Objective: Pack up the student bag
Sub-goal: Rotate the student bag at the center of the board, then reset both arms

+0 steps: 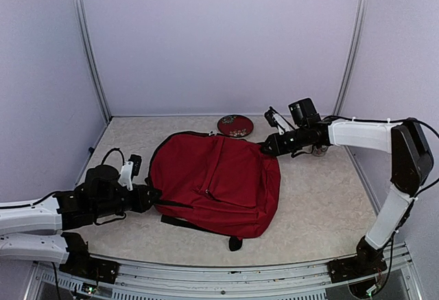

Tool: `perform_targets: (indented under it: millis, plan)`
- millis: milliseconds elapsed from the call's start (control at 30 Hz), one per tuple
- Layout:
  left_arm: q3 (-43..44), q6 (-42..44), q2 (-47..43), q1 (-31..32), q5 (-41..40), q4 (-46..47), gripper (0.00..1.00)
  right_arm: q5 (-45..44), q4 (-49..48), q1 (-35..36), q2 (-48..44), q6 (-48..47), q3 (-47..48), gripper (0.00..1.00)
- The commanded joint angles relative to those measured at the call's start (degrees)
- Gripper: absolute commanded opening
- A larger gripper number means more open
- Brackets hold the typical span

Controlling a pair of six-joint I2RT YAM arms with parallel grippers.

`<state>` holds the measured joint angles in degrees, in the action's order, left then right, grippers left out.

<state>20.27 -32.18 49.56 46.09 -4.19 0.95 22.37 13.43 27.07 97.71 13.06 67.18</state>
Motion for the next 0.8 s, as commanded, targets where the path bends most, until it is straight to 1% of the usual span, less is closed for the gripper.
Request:
perform_targets:
  millis: [0,33,67,100,133,167,200,267,333,367,433,533,567,667,733,767]
  plan:
    - [-1.24,-4.4,-1.92,1.76,-3.26,-2.64,0.41,-4.57,1.17,-2.9,0.79,-2.22,6.85,0.44]
    - [-0.45,-4.17,-1.99,2.38,-3.4,-3.23,0.51,-4.83,1.87,-2.9,0.46,-2.81,7.94,0.59]
    - [0.84,-3.58,-2.12,3.29,-4.44,-4.3,0.57,-5.31,2.81,-2.92,-0.24,-3.51,8.87,0.7]
    - [2.45,-2.38,-2.3,4.2,-7.15,-6.07,0.62,-5.76,3.85,-3.21,-1.57,-4.22,9.78,0.81]
    - [4.66,-0.07,-2.68,4.87,-10.37,-7.96,0.67,-5.95,4.62,-3.6,-2.8,-4.79,10.42,0.88]
    - [6.75,1.49,-3.1,5.12,-13.41,-10.13,0.72,-5.85,5.05,-4.31,-4.38,-5.26,10.77,0.94]
    - [8.9,2.89,-3.58,5.04,-16.66,-11.94,0.8,-5.57,5.19,-5.22,-6.1,-5.48,10.6,0.99]
    - [12.7,6.19,-4.03,3.7,-19.87,-13.35,0.89,-4.71,3.86,-7.85,-10.73,-5.12,8.74,1.0]
    - [16.36,9.5,-3.53,0.47,-18.52,-13.4,0.95,-4.2,1.56,-11.05,-15.9,-3.93,5.01,1.0]
    - [18.94,10.64,-2.87,-1.73,-16.2,-13.29,0.97,-4.13,0.1,-12.95,-18.4,-3.05,1.57,1.0]
    - [22.97,14.86,-0.74,-7.49,-11.29,-13.24,0.98,-4.8,-3.19,-17.14,-24.14,-0.76,-3.37,1.0]
    - [28.05,18.58,3.3,-14.74,-10.07,-12.95,0.99,-6.04,-8.67,-23.8,-31.99,2.96,-14.53,1.0]
    - [29.26,19.35,4.6,-17.37,-9.67,-12.17,0.99,-7.3,-9.74,-24.98,-33.94,3.69,-17.44,1.0]
    - [28.94,22.01,7.86,-25.52,-6.57,-6.17,0.99,-11.55,-11.47,-25.96,-37.73,3.0,-24.3,1.0]
    - [26.38,23.0,10.01,-29.02,-7.72,-0.79,0.99,-13.82,-13.22,-25.95,-39.01,3.93,-28.62,1.0]
    - [25.42,21.81,11.07,-30.81,-8.3,0.46,0.99,-15.23,-13.79,-25.95,-39.41,5.39,-30.46,1.0]
